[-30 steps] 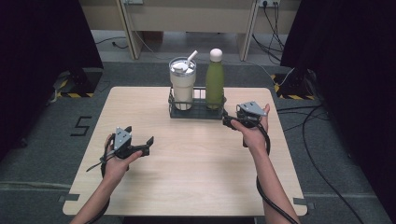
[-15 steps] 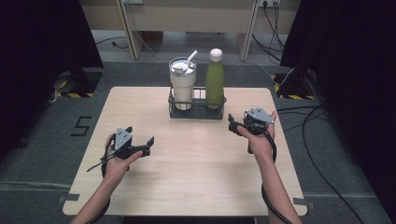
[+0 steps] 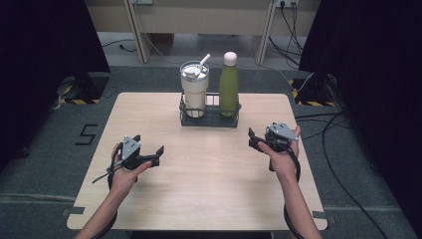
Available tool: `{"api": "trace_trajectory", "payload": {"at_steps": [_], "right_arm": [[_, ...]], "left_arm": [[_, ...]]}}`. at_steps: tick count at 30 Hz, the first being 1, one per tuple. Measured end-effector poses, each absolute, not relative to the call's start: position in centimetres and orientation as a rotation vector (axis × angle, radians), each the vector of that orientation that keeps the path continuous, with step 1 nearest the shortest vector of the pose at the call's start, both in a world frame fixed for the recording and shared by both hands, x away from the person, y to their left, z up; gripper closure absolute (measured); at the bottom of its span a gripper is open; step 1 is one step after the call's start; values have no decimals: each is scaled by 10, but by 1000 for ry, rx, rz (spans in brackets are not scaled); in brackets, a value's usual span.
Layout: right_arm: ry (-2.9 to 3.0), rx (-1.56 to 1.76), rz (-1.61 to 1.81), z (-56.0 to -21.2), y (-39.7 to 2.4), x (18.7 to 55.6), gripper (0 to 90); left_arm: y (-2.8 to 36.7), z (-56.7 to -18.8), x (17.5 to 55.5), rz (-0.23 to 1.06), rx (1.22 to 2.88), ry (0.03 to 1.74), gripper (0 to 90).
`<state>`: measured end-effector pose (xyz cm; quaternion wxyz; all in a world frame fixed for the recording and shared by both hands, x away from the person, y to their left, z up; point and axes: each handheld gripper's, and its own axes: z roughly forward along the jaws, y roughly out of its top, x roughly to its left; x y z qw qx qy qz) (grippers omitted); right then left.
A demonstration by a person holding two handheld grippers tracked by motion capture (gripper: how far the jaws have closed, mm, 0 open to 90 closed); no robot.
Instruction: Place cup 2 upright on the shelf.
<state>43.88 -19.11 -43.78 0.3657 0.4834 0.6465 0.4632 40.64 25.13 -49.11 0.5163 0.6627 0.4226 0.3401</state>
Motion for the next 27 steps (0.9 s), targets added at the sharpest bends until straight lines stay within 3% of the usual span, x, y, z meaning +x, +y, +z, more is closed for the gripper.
{"api": "trace_trajectory", "payload": {"at_steps": [27], "right_arm": [[1655, 1285, 1160, -462, -210, 407, 115]], "left_arm": [[252, -491, 406, 823, 1590, 1018, 0]]}}
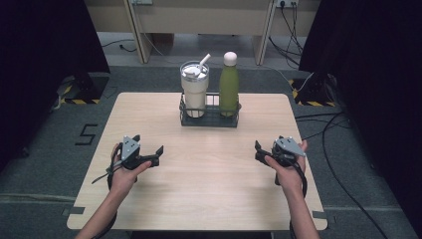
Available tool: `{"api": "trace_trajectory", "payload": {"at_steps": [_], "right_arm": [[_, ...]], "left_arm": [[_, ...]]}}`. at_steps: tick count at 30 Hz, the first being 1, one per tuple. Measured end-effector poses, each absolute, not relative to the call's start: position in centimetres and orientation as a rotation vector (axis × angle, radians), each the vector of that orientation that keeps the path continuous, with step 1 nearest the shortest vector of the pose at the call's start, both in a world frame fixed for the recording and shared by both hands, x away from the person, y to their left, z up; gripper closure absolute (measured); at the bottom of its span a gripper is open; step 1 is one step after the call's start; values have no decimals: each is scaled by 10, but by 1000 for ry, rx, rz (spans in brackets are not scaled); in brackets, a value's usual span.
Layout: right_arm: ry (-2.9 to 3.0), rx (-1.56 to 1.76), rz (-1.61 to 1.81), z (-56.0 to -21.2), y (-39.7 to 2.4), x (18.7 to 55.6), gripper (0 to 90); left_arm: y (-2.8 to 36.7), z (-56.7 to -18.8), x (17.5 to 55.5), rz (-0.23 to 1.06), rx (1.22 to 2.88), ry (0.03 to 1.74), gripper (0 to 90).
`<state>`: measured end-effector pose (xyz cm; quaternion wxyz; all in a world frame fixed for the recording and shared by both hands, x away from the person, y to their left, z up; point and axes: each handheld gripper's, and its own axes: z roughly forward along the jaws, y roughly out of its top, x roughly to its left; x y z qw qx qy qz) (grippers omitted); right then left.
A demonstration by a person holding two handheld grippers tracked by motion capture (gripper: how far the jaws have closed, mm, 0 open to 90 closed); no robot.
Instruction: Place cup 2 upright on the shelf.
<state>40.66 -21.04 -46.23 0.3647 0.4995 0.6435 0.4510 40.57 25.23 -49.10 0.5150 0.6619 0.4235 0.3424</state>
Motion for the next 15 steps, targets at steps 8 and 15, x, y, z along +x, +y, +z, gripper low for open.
{"api": "trace_trajectory", "payload": {"at_steps": [8, 15], "right_arm": [[1656, 1312, 1153, -476, -216, 399, 118], [1659, 1331, 1140, -484, -221, 396, 122]], "left_arm": [[253, -492, 405, 824, 1592, 1019, 0], [253, -493, 405, 822, 1598, 1018, 0]]}}
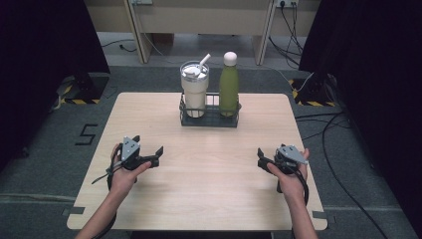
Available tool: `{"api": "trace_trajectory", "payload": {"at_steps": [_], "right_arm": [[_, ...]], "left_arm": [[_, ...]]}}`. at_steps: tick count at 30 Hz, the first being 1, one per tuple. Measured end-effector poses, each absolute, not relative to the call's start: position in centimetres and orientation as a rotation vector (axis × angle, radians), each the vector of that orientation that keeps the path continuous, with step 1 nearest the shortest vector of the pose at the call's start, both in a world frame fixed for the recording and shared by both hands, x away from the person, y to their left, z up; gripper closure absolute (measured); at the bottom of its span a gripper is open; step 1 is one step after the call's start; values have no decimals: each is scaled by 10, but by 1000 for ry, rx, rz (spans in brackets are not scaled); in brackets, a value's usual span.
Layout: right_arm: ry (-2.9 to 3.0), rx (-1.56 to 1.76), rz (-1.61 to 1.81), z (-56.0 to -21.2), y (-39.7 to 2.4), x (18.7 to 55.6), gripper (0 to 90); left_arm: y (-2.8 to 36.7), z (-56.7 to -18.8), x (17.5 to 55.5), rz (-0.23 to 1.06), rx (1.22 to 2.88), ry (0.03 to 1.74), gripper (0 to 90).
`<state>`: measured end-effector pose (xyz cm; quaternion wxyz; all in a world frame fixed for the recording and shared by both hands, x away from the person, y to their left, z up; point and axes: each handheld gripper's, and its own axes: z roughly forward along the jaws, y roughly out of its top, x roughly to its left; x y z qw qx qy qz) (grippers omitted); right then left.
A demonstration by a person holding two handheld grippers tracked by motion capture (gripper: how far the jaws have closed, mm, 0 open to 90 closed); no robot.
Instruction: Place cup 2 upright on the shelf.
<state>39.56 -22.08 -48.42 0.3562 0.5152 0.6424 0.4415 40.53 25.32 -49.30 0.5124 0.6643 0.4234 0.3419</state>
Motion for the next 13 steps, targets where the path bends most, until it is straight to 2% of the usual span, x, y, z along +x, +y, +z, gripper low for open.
{"api": "trace_trajectory", "payload": {"at_steps": [13], "right_arm": [[1660, 1329, 1143, -486, -220, 393, 115]], "left_arm": [[252, -492, 405, 821, 1598, 1007, 0]]}}
